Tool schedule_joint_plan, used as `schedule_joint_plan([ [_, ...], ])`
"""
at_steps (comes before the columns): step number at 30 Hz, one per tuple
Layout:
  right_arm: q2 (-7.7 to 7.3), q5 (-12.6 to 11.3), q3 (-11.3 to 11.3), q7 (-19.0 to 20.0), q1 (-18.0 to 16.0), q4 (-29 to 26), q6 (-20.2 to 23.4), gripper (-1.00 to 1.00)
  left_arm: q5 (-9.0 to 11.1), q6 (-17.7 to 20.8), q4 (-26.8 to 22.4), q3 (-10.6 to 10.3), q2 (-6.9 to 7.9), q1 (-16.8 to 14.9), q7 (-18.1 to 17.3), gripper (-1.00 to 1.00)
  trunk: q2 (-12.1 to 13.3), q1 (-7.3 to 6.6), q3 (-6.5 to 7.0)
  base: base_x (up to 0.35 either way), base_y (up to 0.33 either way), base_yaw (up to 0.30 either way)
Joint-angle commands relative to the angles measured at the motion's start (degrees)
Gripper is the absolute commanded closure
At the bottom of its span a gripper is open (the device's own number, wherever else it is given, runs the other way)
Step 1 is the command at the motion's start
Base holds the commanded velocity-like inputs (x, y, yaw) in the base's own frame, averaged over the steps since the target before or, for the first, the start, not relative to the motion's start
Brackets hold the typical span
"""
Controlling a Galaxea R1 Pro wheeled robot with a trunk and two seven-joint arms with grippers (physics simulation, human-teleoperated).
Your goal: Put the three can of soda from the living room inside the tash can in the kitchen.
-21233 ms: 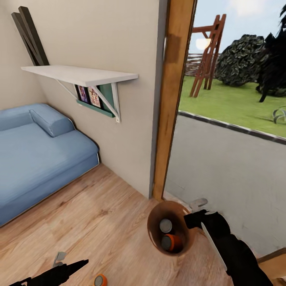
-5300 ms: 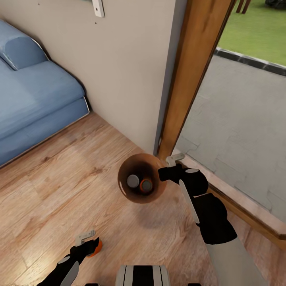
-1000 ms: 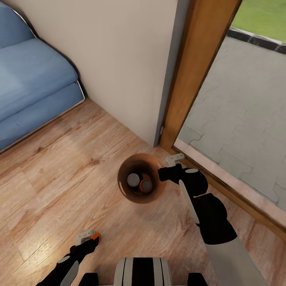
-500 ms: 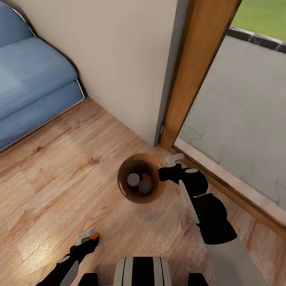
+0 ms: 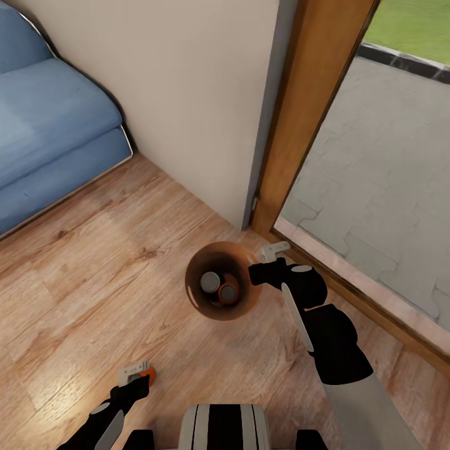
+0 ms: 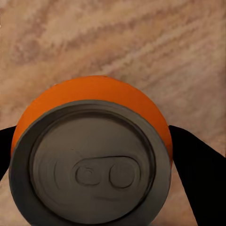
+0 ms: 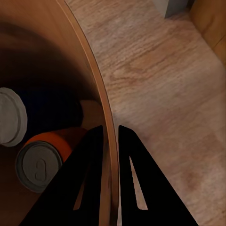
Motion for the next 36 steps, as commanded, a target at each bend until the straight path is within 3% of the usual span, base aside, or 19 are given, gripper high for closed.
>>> schedule_joint_plan([
  [1,0.01,-1.4,0.0,0.4,0.0,0.0,0.0,1.00,-0.1,0.0,0.0,0.0,0.00,0.0,0.0,1.00,0.0,0.00,0.00,0.000,0.000,0.000],
  [21,0.01,-1.4,0.0,0.4,0.0,0.0,0.0,1.00,-0.1,0.0,0.0,0.0,0.00,0.0,0.0,1.00,7.2,-3.96,3.23,0.000,0.000,0.007],
  [36,0.01,-1.4,0.0,0.4,0.0,0.0,0.0,1.00,-0.1,0.0,-0.8,0.0,0.00,0.0,0.0,1.00,13.2,-7.25,5.93,0.000,0.000,0.238],
])
